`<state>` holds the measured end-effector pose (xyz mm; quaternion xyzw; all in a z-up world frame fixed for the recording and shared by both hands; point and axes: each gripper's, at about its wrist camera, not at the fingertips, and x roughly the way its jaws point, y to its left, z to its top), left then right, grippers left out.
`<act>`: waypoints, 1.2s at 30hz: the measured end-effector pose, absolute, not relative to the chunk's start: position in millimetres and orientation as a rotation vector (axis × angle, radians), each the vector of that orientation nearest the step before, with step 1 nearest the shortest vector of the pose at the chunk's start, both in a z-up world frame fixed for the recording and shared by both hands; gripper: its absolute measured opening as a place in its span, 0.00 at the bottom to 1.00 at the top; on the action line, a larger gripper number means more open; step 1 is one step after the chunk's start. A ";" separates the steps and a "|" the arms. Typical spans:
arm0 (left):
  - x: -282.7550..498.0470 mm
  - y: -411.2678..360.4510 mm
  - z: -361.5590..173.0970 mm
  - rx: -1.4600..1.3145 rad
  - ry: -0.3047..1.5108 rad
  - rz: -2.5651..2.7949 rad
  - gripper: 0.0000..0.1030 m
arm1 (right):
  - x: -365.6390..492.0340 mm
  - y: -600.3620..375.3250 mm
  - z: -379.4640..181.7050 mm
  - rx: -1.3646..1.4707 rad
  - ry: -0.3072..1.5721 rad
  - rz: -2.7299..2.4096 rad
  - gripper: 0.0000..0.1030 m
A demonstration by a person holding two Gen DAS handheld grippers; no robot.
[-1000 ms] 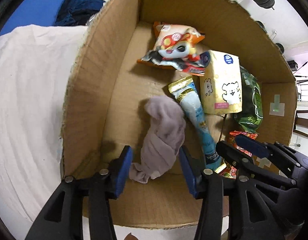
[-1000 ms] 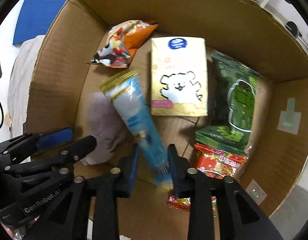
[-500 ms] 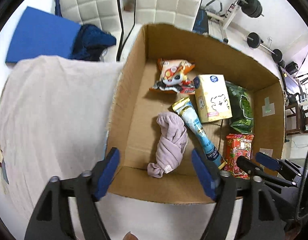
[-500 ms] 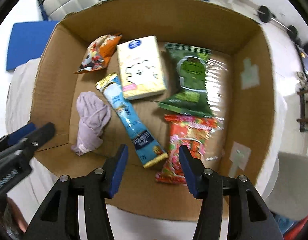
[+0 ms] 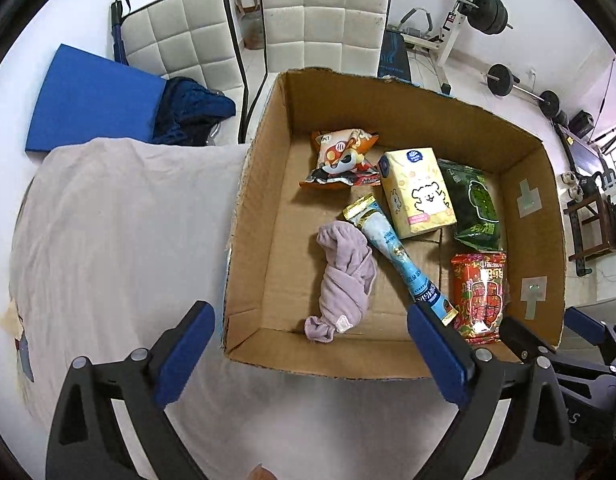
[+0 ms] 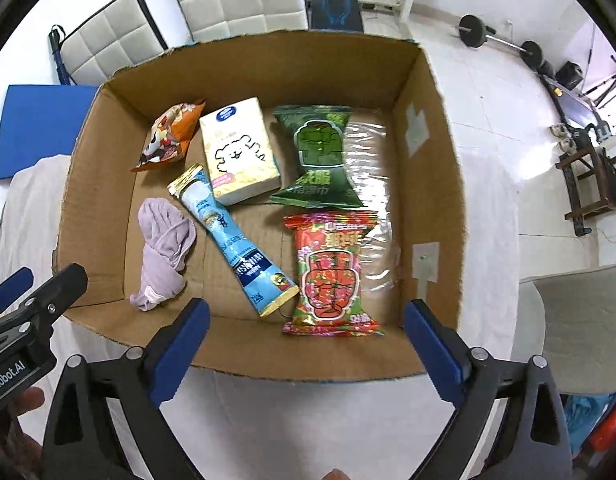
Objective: Organize soft objects
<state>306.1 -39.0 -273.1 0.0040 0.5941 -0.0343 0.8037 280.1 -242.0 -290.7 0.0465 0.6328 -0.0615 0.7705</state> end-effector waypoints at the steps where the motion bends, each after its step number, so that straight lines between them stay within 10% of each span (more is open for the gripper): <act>1: 304.5 -39.5 -270.5 0.011 1.265 -0.076 0.96 | 277.6 -242.7 -287.8 0.101 1.366 -0.141 0.99; 36: 110.1 -15.0 -69.2 0.027 1.005 -0.178 0.96 | 54.6 -215.4 -44.6 0.178 1.012 -0.093 1.00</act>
